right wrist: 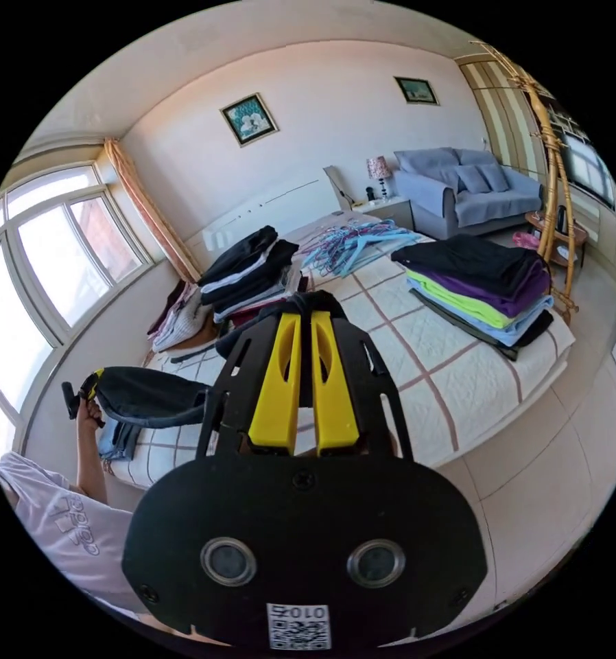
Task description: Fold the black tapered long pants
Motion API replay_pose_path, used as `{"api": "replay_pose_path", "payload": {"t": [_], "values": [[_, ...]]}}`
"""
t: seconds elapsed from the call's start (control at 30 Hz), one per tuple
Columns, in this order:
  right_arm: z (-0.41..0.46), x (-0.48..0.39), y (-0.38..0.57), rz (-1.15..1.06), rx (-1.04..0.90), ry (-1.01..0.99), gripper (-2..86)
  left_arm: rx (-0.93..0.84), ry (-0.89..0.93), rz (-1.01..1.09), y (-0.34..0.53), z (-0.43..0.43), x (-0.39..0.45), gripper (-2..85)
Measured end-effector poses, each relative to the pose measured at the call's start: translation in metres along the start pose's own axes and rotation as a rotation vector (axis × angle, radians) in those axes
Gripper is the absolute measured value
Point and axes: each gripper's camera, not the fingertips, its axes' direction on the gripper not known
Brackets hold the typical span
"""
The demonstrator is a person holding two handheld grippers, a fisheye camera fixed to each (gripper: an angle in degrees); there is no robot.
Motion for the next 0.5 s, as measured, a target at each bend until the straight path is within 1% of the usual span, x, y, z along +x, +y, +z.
{"api": "replay_pose_path", "payload": {"t": [0.1, 0.17, 0.23, 0.27, 0.3, 0.33, 0.37, 0.4, 0.43, 0.5], "values": [[-0.008, 0.043, -0.012, 0.004, 0.102, -0.065, 3.9, -0.023, -0.046, 0.060, 0.008, -0.001, 0.026, 7.7], [-0.008, 0.083, -0.010, 0.064, 0.126, -0.113, 4.0, -0.030, -0.085, 0.100, 0.037, -0.004, 0.040, 7.9], [0.009, 0.134, -0.004, 0.176, 0.048, -0.161, 4.3, -0.071, -0.067, 0.081, 0.070, 0.008, 0.037, 8.1], [0.033, 0.173, 0.004, 0.294, -0.080, -0.184, 4.8, -0.157, -0.050, 0.018, 0.096, 0.030, 0.026, 8.1], [0.060, 0.209, 0.018, 0.411, -0.219, -0.166, 5.7, -0.221, -0.046, -0.027, 0.111, 0.044, 0.017, 8.1], [0.071, 0.224, 0.027, 0.464, -0.294, -0.141, 6.2, -0.362, -0.054, -0.133, 0.145, 0.071, -0.002, 8.2], [0.082, 0.246, 0.045, 0.533, -0.367, -0.081, 6.3, -0.452, -0.041, -0.209, 0.180, 0.090, -0.016, 8.3], [0.079, 0.257, 0.059, 0.577, -0.341, -0.042, 6.2, -0.481, -0.025, -0.247, 0.195, 0.097, -0.021, 8.3], [0.076, 0.260, 0.065, 0.591, -0.311, -0.045, 6.1, -0.495, -0.007, -0.304, 0.217, 0.101, -0.025, 8.3], [0.065, 0.264, 0.076, 0.607, -0.237, -0.018, 5.7, -0.442, -0.007, -0.335, 0.230, 0.094, -0.025, 8.4]]}}
